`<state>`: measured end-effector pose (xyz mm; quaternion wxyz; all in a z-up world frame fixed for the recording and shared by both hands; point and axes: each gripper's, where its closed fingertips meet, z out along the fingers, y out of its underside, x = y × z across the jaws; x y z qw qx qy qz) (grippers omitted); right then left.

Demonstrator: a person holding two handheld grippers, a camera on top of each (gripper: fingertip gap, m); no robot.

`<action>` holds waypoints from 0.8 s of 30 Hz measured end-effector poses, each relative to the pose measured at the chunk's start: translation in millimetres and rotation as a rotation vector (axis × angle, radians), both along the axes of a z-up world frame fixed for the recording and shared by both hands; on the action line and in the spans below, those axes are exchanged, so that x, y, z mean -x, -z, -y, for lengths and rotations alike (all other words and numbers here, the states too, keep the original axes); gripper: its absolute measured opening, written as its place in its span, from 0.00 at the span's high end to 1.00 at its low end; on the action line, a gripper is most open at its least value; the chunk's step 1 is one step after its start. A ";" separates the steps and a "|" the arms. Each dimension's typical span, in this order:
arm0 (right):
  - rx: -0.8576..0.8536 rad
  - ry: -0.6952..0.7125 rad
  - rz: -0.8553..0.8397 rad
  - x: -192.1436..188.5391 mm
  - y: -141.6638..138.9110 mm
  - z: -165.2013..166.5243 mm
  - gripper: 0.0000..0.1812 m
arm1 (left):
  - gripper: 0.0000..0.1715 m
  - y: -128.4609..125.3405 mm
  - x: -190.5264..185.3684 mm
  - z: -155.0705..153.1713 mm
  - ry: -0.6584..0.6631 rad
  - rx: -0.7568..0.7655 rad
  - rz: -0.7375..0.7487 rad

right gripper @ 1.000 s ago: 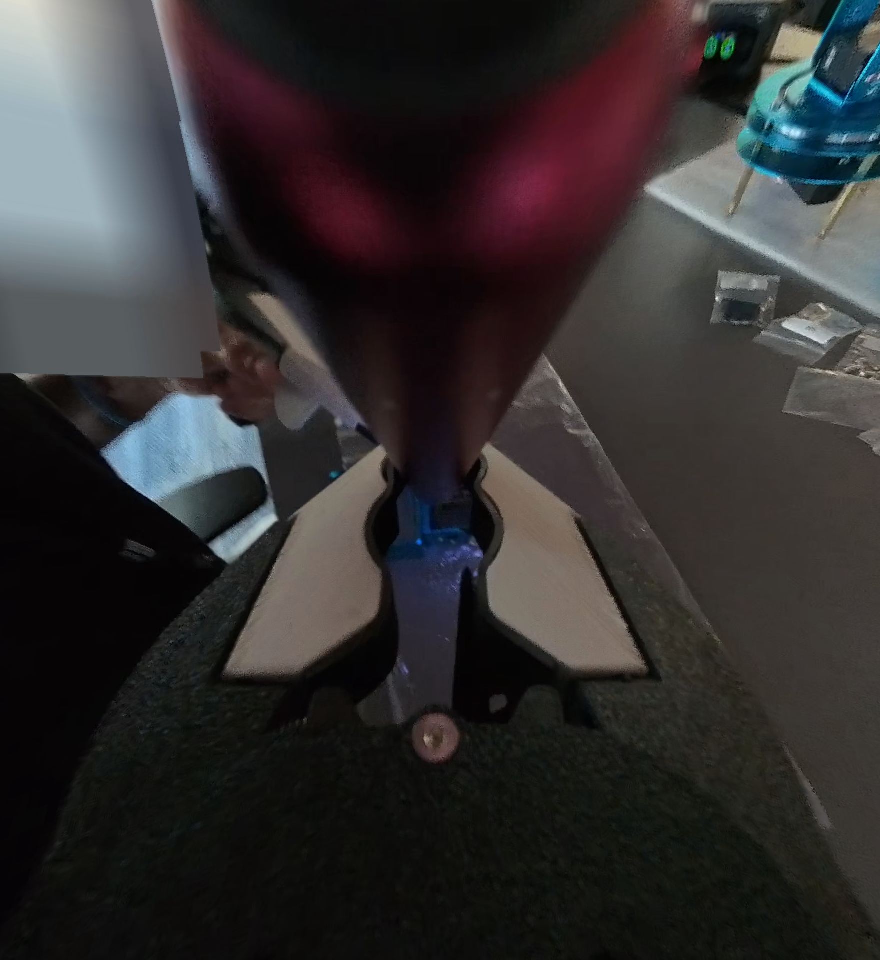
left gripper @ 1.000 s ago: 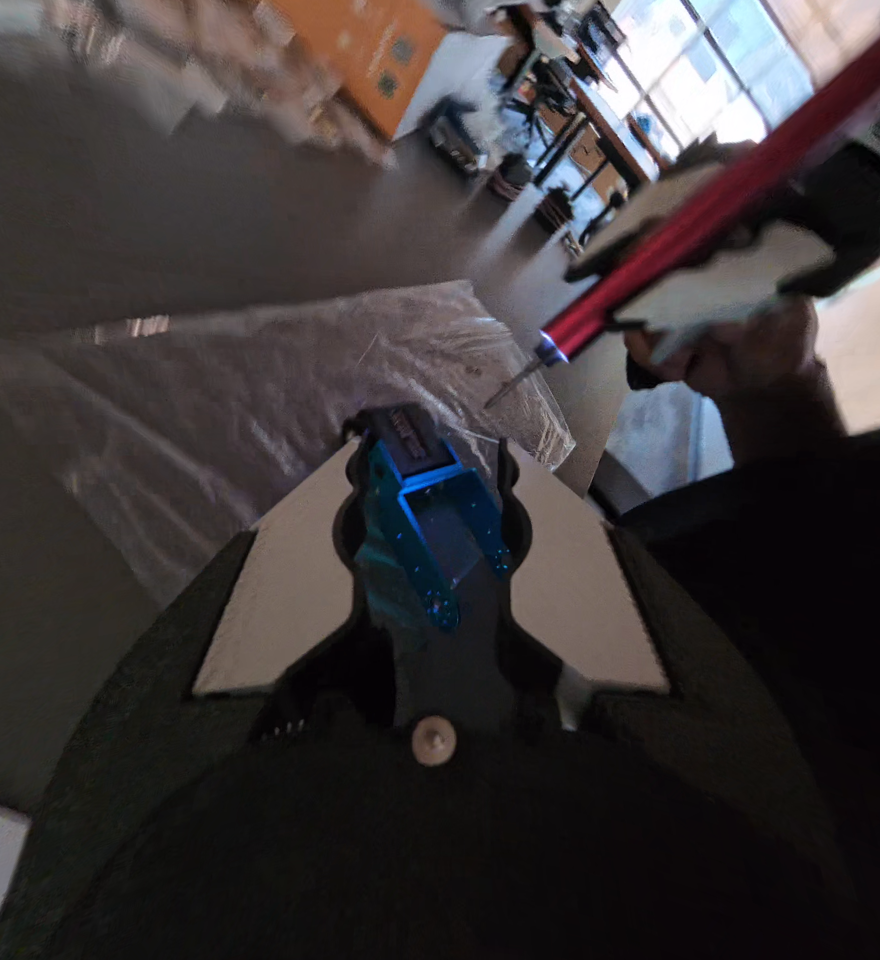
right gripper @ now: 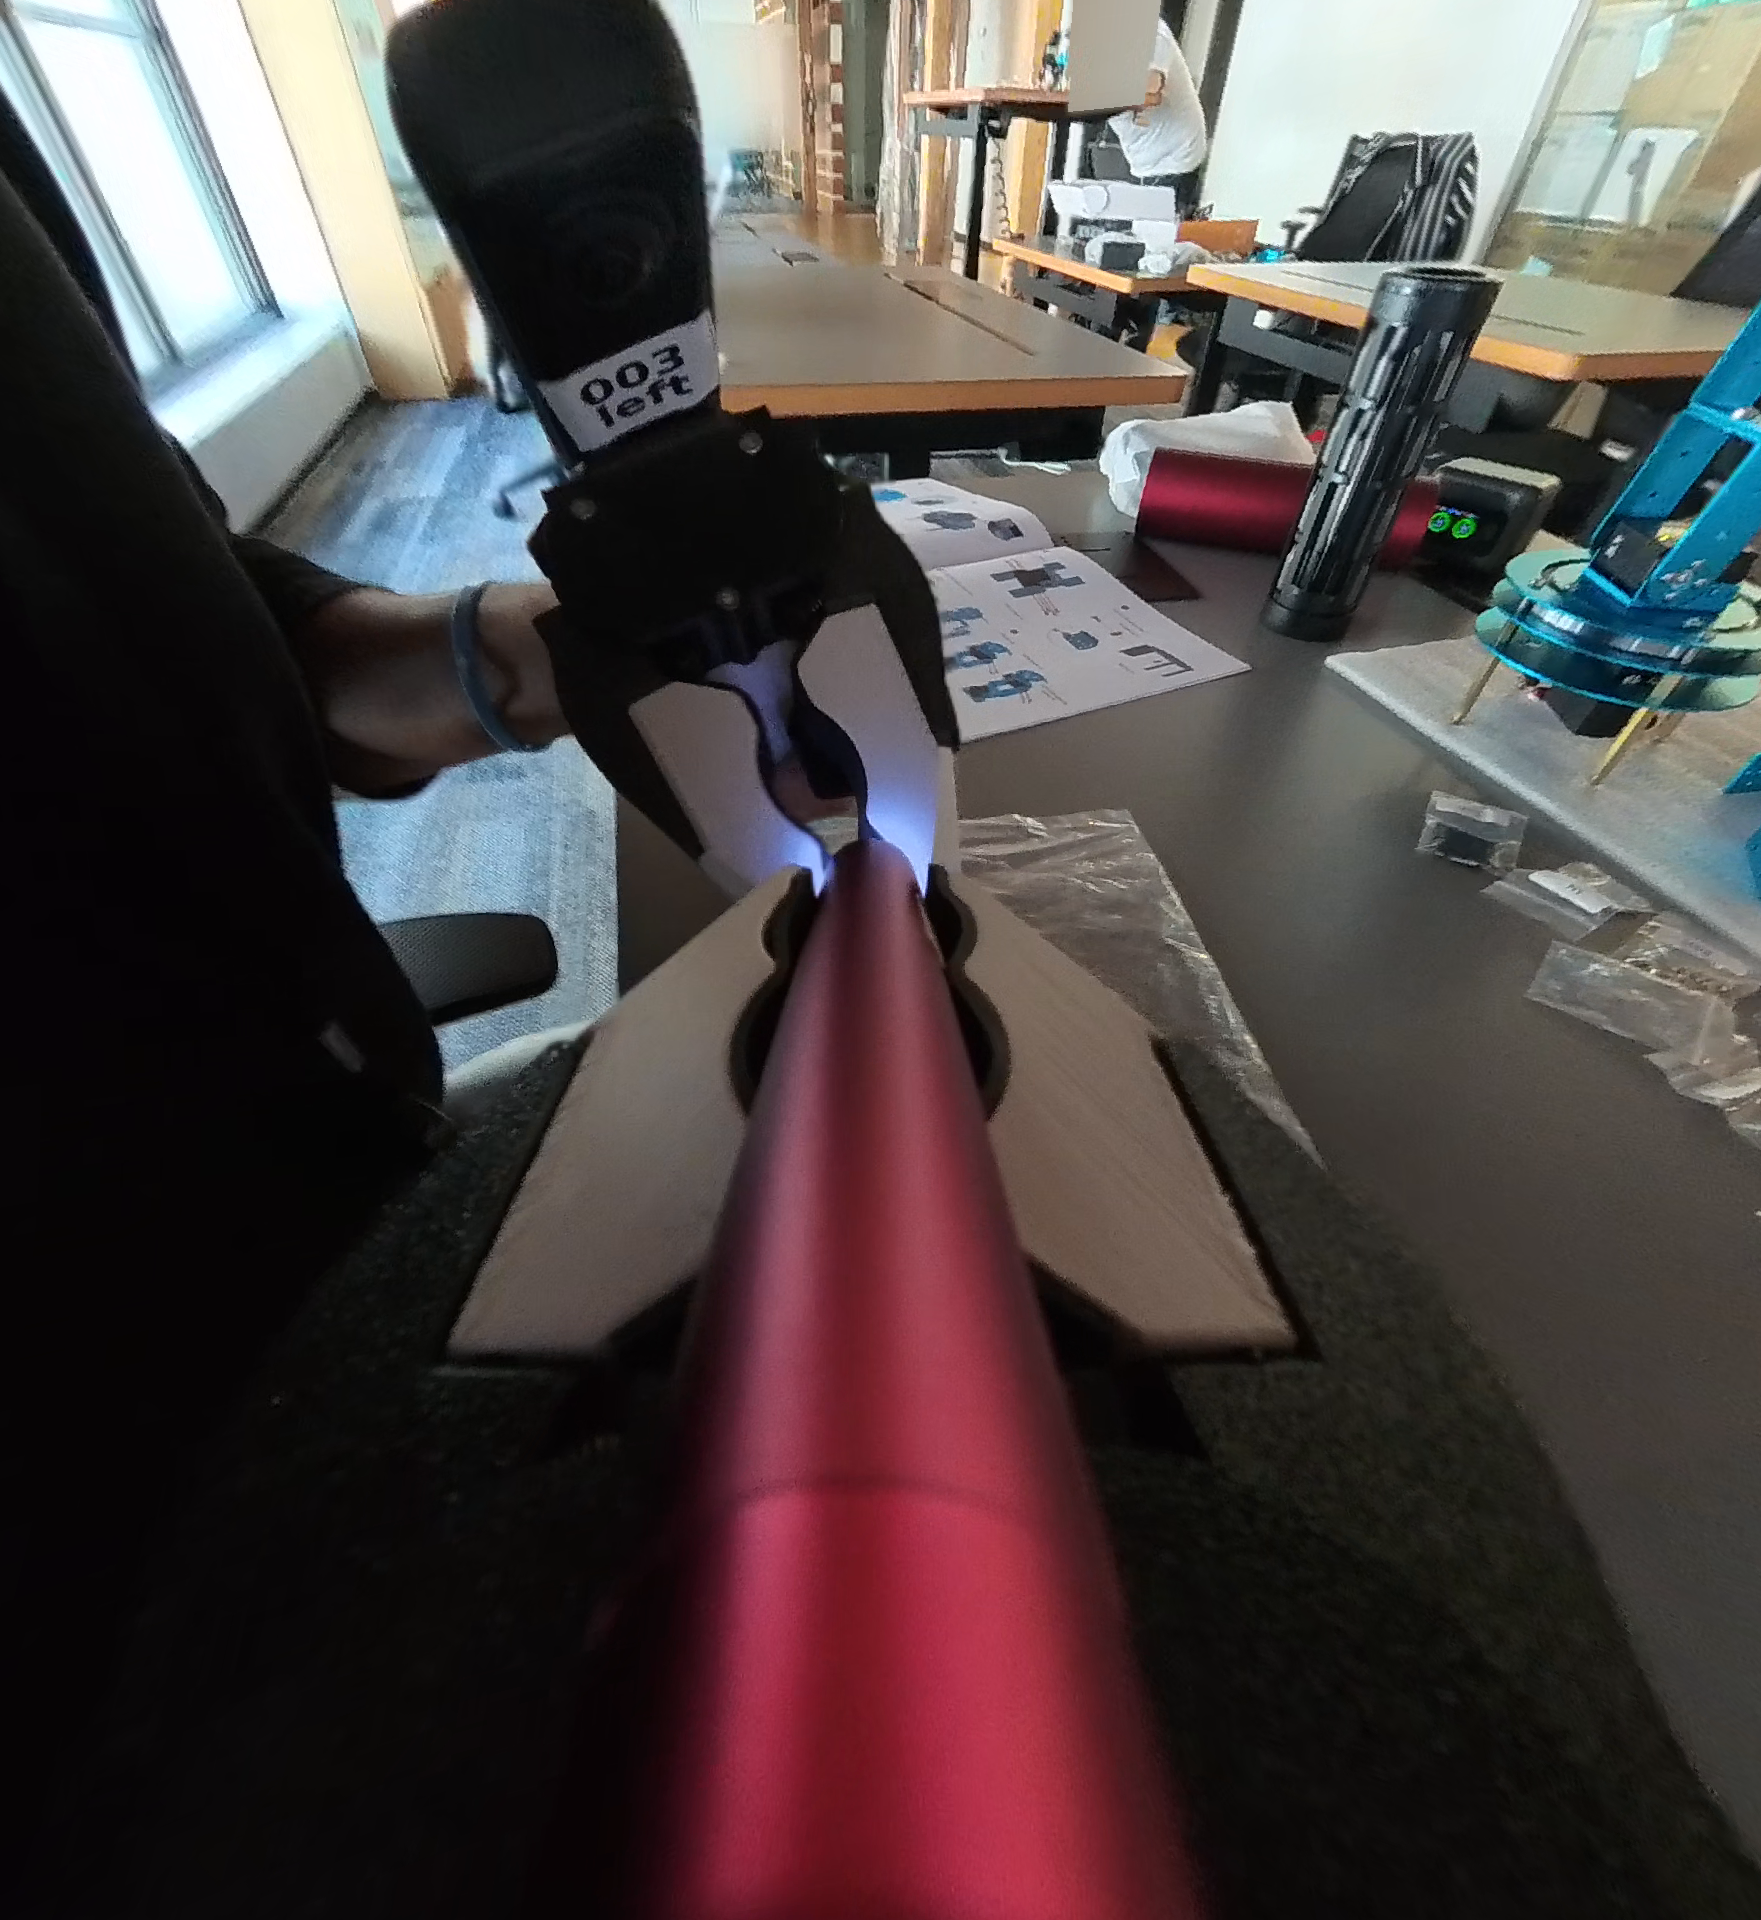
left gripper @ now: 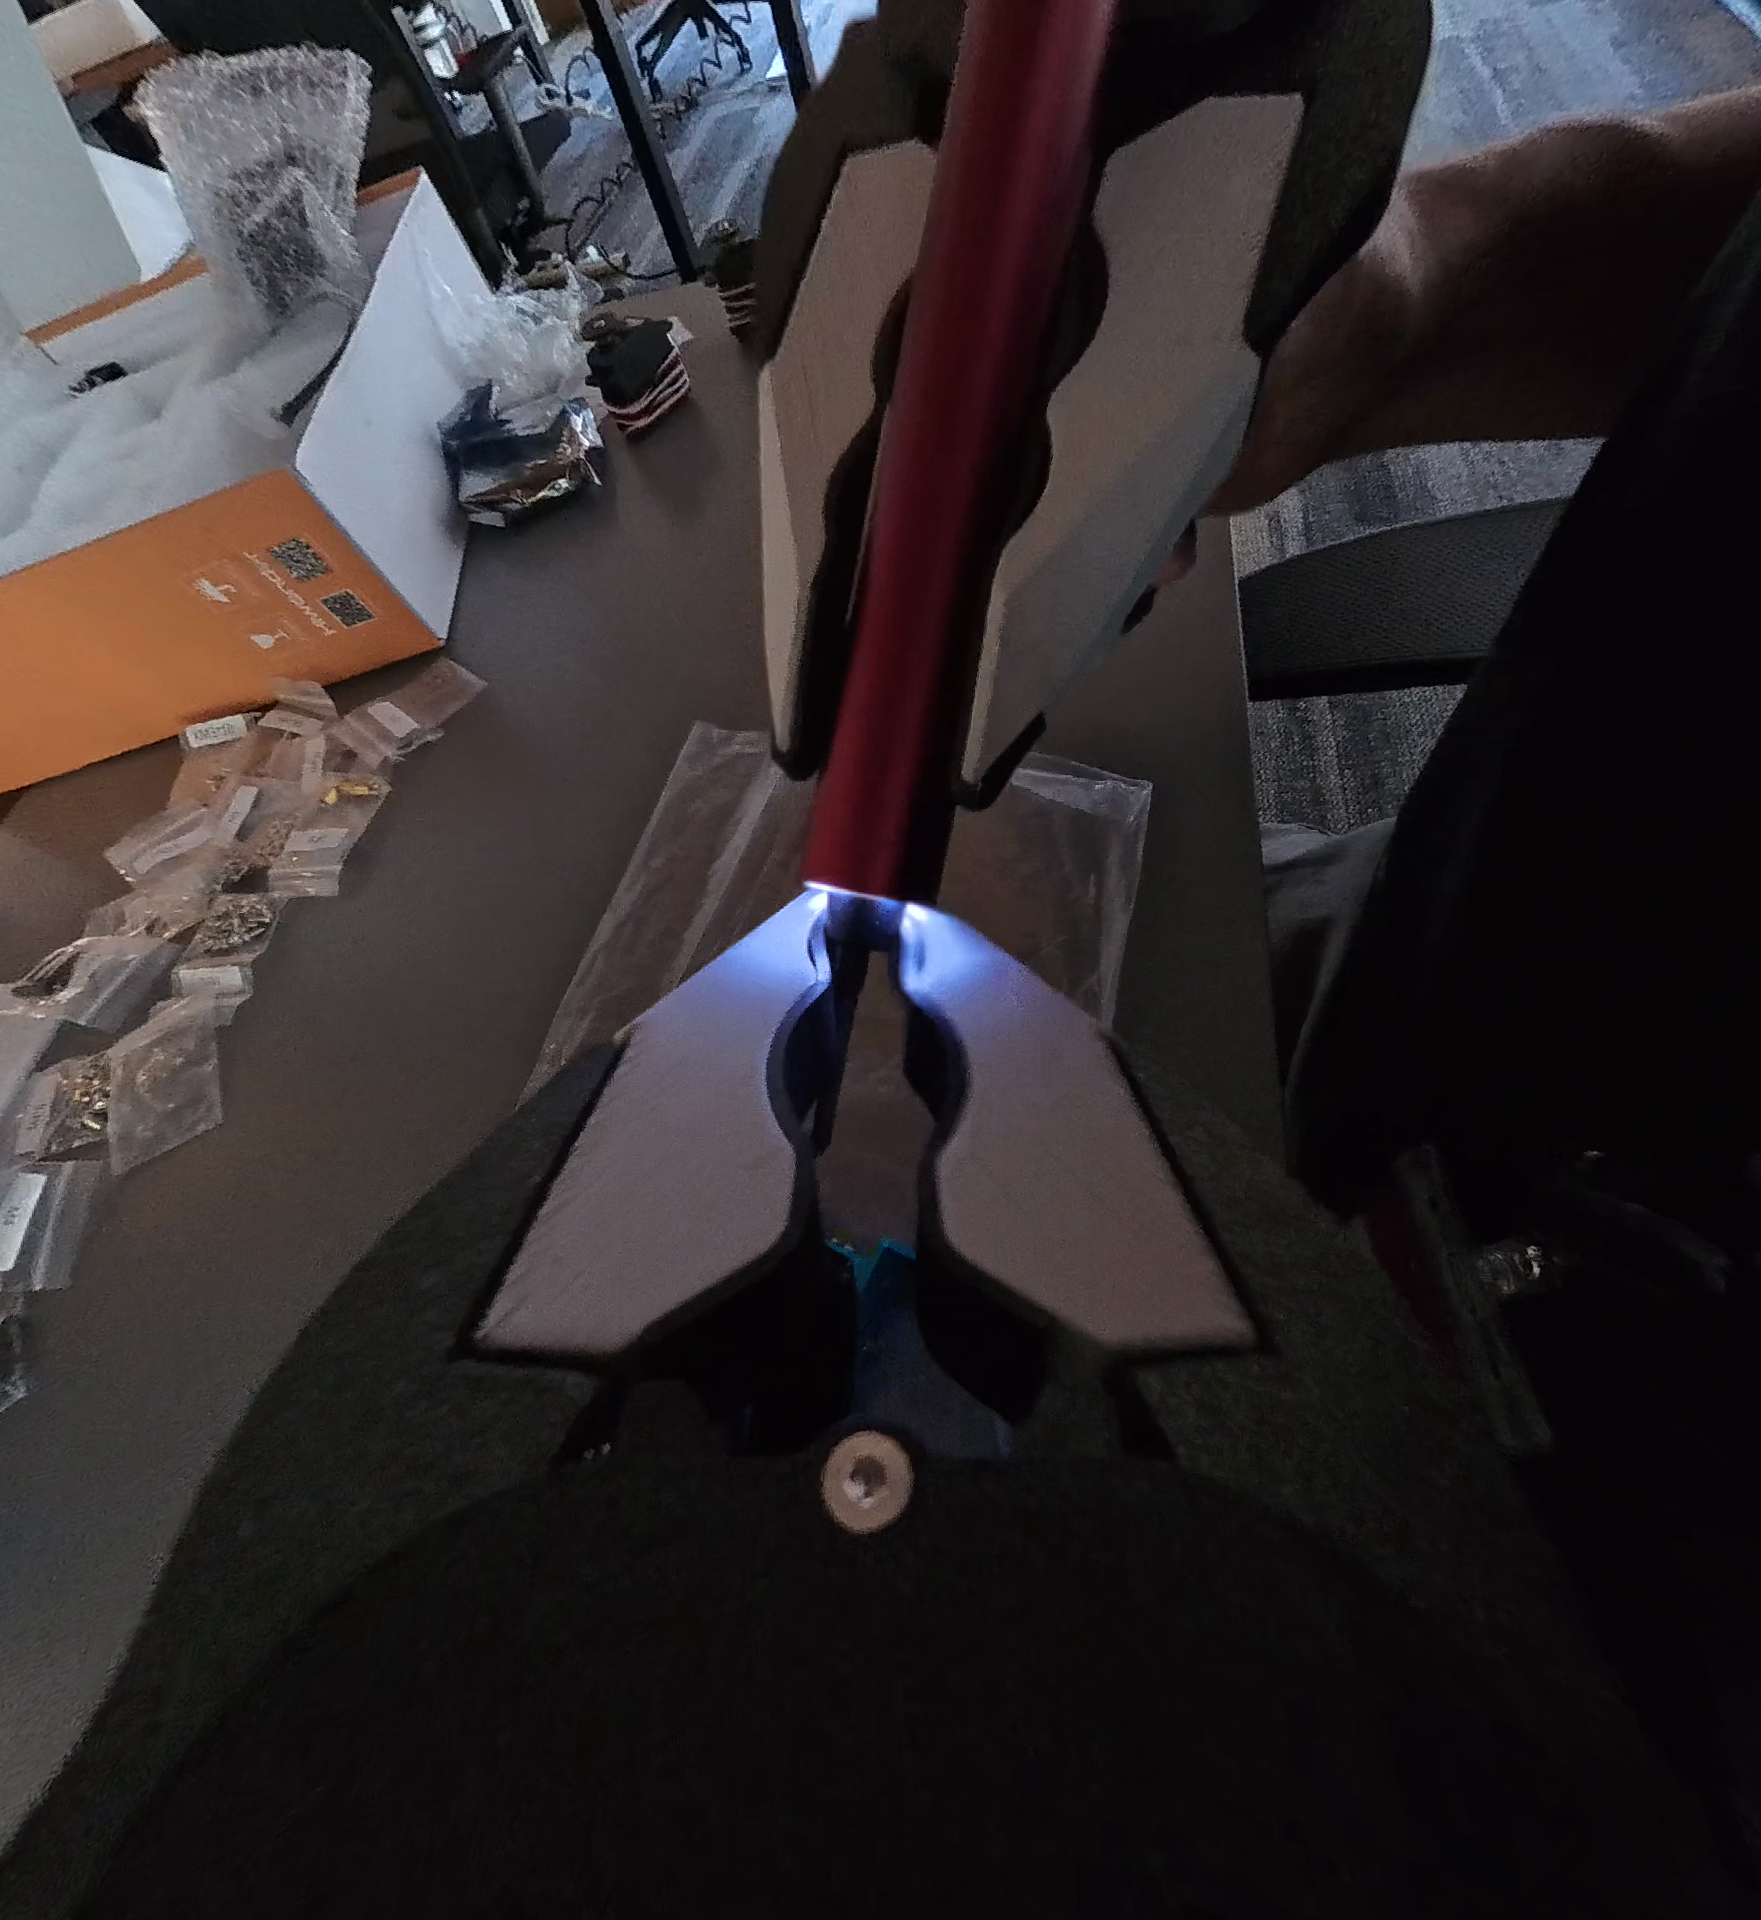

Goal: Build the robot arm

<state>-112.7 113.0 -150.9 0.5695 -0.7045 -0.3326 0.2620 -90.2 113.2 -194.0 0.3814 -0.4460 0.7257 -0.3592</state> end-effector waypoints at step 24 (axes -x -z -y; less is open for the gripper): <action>0.073 0.008 -0.146 -18.3 4.6 6.5 0.87 | 0.88 -18.4 -2.8 17.2 0.187 0.227 -0.028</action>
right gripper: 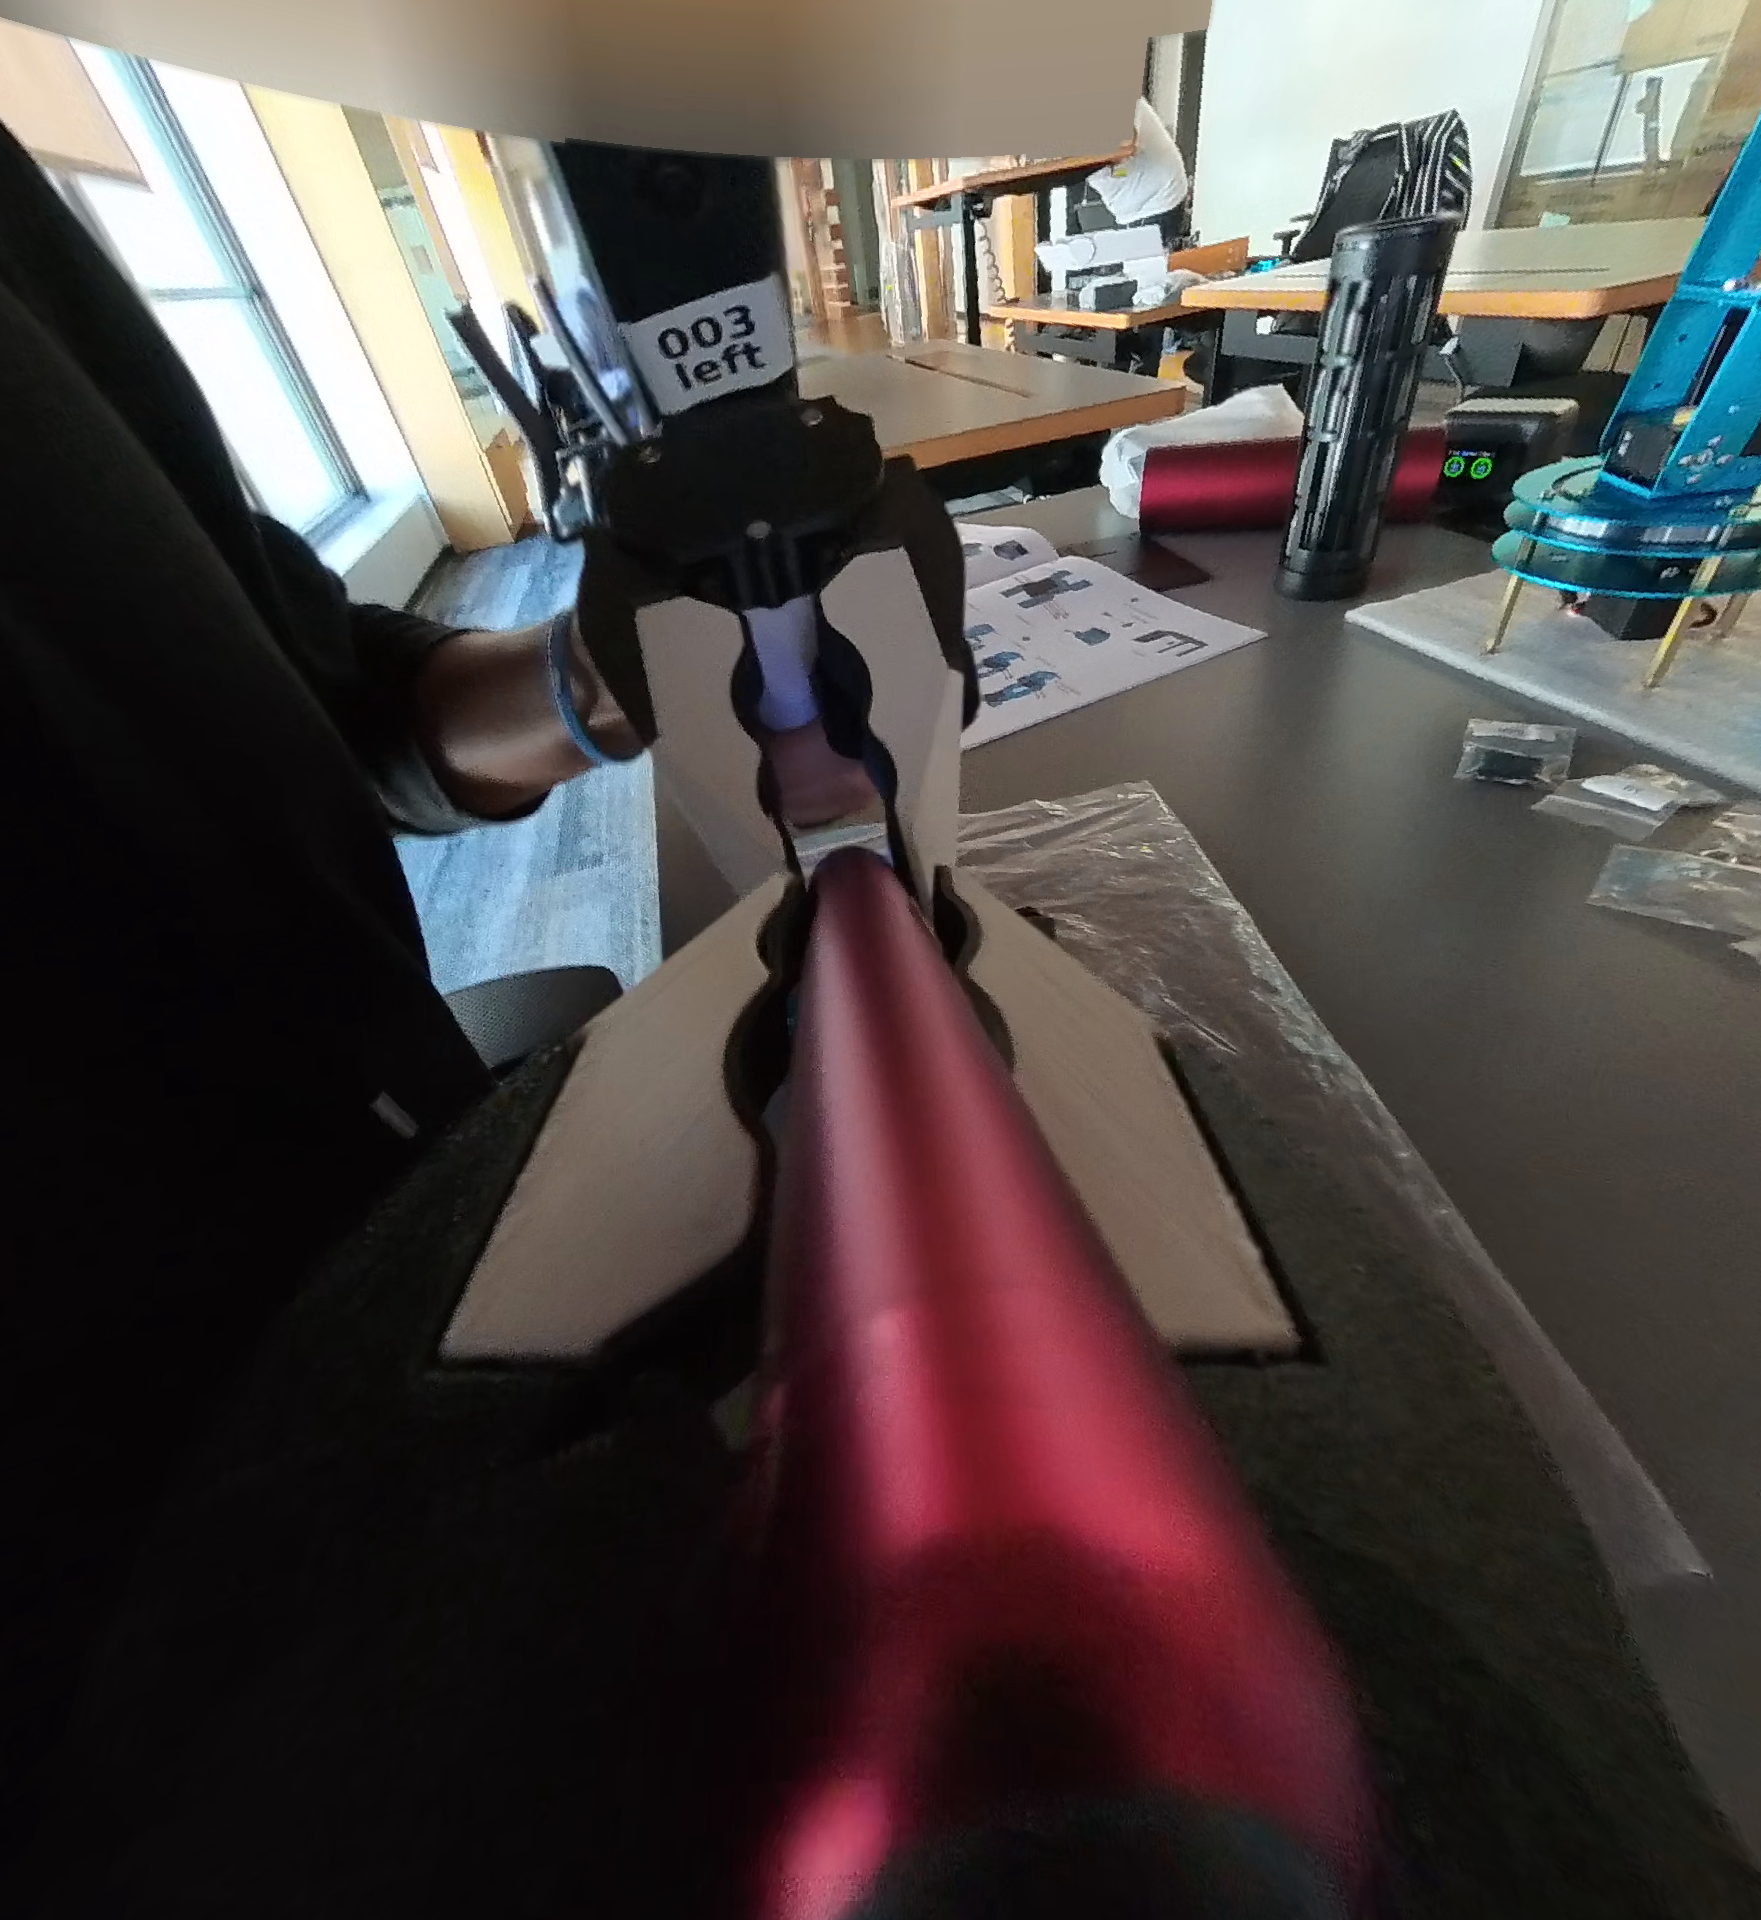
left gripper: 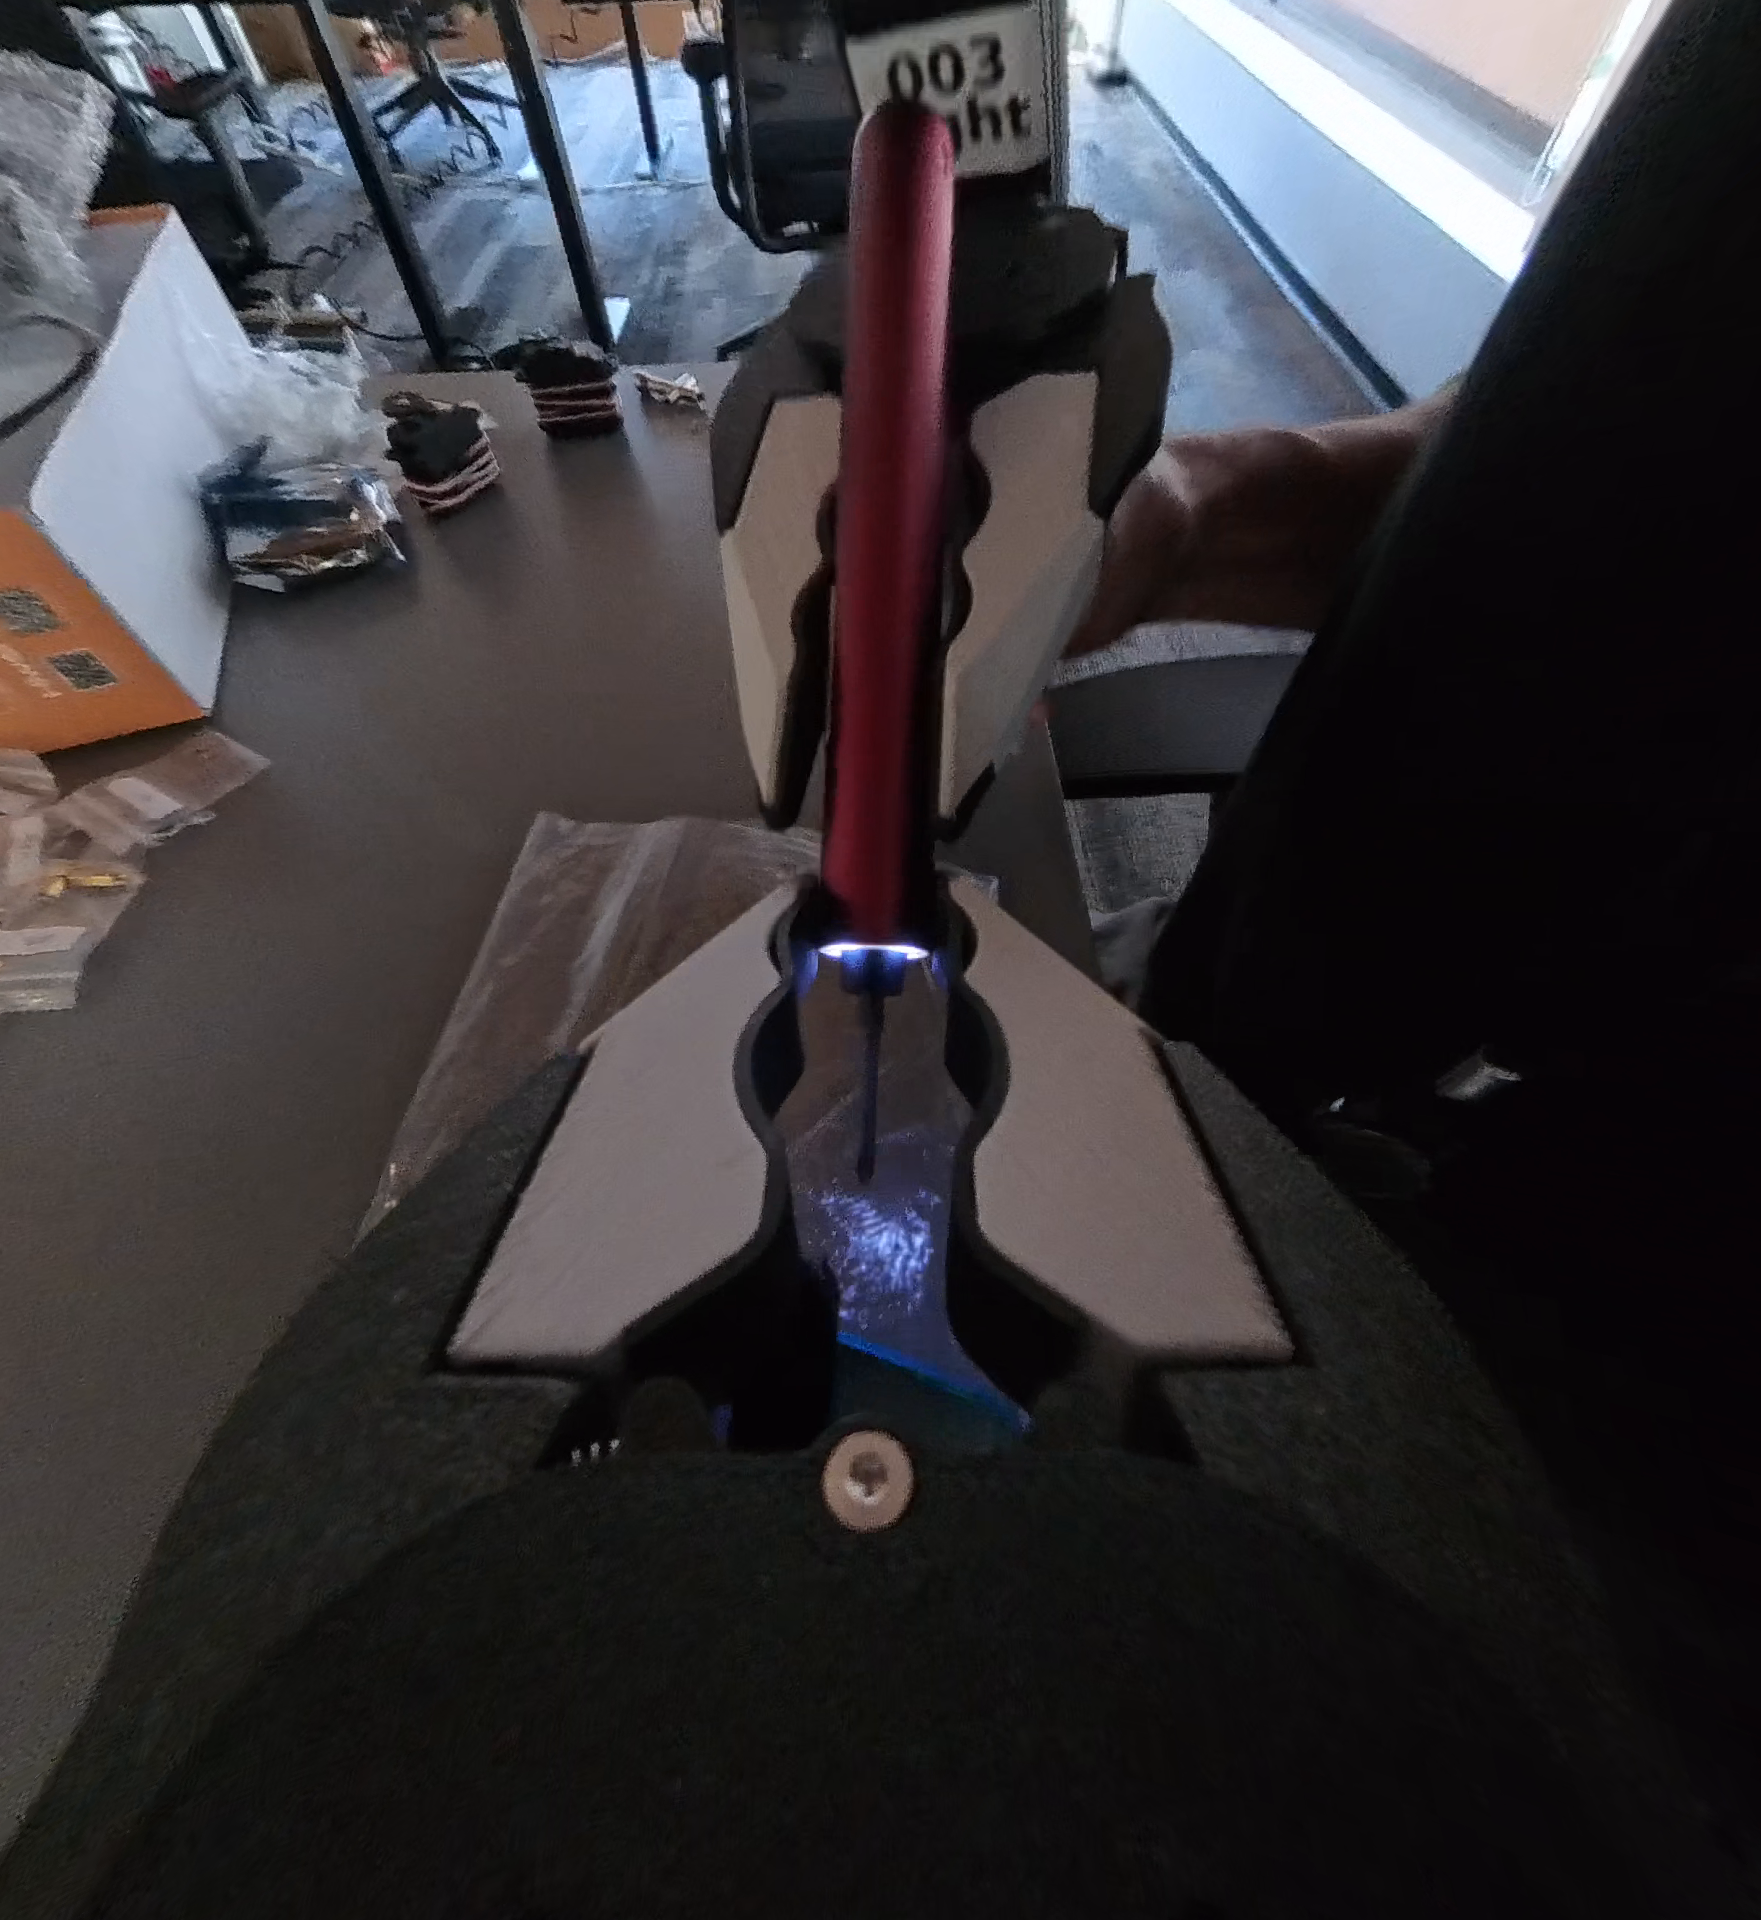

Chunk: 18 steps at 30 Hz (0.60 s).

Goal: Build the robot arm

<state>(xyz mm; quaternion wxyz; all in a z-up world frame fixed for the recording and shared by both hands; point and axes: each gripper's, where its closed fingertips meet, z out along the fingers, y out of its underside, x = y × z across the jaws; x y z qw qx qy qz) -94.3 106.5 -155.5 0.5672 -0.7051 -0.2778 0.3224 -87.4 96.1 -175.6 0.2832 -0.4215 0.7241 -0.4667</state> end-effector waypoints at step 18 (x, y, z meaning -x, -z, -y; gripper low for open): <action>-0.070 -0.086 0.093 9.7 0.5 9.6 0.88 | 0.89 -4.2 4.7 11.0 0.105 0.035 -0.041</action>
